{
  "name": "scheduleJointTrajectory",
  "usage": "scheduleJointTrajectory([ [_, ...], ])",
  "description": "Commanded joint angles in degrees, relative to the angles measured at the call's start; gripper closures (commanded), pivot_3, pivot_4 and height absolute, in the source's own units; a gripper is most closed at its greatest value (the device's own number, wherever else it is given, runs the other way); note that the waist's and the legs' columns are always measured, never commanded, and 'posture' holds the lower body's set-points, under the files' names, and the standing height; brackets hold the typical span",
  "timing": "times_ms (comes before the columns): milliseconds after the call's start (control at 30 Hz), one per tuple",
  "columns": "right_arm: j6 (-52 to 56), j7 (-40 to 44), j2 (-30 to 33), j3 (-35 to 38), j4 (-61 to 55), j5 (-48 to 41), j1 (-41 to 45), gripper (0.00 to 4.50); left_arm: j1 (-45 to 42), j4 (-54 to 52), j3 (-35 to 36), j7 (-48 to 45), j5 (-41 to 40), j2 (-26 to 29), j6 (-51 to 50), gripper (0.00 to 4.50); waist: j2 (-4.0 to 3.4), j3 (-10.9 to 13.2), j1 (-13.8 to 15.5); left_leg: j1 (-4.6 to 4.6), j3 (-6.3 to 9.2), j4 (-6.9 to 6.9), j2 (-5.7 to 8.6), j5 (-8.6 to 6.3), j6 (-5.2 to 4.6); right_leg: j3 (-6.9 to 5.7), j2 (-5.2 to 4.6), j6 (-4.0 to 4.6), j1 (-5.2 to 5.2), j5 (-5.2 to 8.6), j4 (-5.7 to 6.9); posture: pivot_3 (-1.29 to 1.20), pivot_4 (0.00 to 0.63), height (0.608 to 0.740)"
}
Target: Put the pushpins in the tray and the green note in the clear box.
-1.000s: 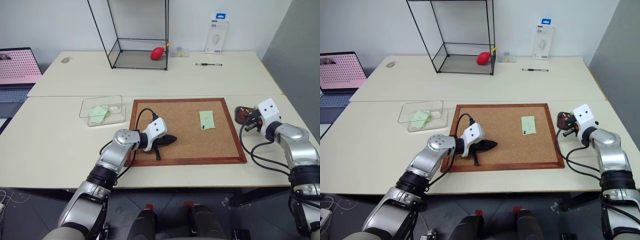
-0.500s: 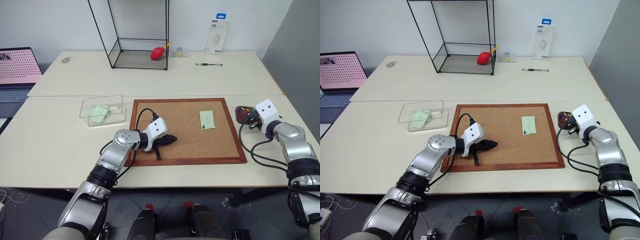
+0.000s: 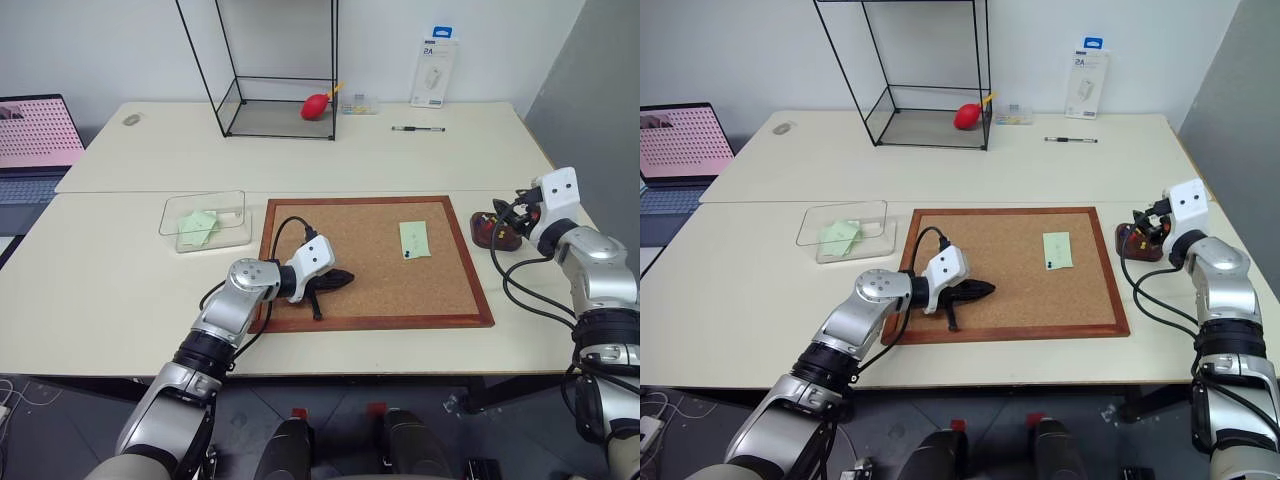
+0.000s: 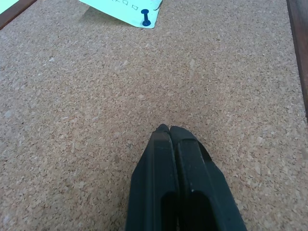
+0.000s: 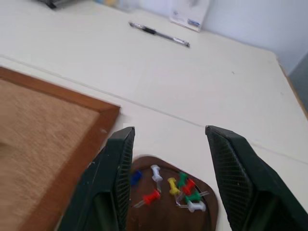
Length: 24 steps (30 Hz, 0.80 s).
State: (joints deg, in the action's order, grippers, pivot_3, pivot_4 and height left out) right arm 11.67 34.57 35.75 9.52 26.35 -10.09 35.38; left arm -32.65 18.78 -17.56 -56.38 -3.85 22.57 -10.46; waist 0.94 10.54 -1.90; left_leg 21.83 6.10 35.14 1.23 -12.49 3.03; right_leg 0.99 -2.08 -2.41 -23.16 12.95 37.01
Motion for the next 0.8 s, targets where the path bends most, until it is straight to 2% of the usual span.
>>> scheduleJointTrajectory([
  [33, 3.25, 7.28, -0.16, -3.25, -10.84, -2.99, -4.78, 2.02, 1.90, 2.37, -1.93, 0.03, 2.62, 0.45, -0.98, 4.50, 0.00, -0.01, 0.03, 0.01, 0.01, 0.00, 0.00, 0.00, 0.00, -0.01, 0.00, 0.00, 0.00, 0.00, 0.00, 0.00, 0.150, 0.740],
  [300, 7.00, 11.75, -3.90, -10.64, -19.91, -3.38, -9.83, 2.02, 2.02, 2.14, -1.90, 0.21, 2.56, 0.57, -0.99, 4.50, -0.02, -0.01, -0.04, -0.01, 0.00, 0.01, 0.00, 0.00, 0.00, 0.00, 0.00, 0.00, 0.00, 0.00, 0.01, 0.00, 0.150, 0.740],
  [733, 4.37, 10.76, -8.06, -13.70, -13.76, -0.29, -7.53, 2.02, 2.21, 1.71, -1.88, 0.23, 2.45, 0.80, -1.11, 4.50, -0.01, -0.01, 0.00, -0.01, 0.02, 0.00, -0.01, 0.00, 0.00, -0.02, 0.00, 0.00, 0.00, 0.00, 0.00, 0.00, 0.150, 0.740],
  [800, 4.04, 10.69, -8.49, -13.72, -12.96, 0.10, -7.14, 2.30, 2.22, 1.65, -1.82, 0.23, 2.40, 0.84, -1.18, 4.50, -0.01, -0.01, 0.00, -0.01, 0.02, 0.00, 0.00, 0.00, 0.00, -0.03, 0.00, 0.00, 0.00, 0.00, -0.01, 0.00, 0.150, 0.740],
])
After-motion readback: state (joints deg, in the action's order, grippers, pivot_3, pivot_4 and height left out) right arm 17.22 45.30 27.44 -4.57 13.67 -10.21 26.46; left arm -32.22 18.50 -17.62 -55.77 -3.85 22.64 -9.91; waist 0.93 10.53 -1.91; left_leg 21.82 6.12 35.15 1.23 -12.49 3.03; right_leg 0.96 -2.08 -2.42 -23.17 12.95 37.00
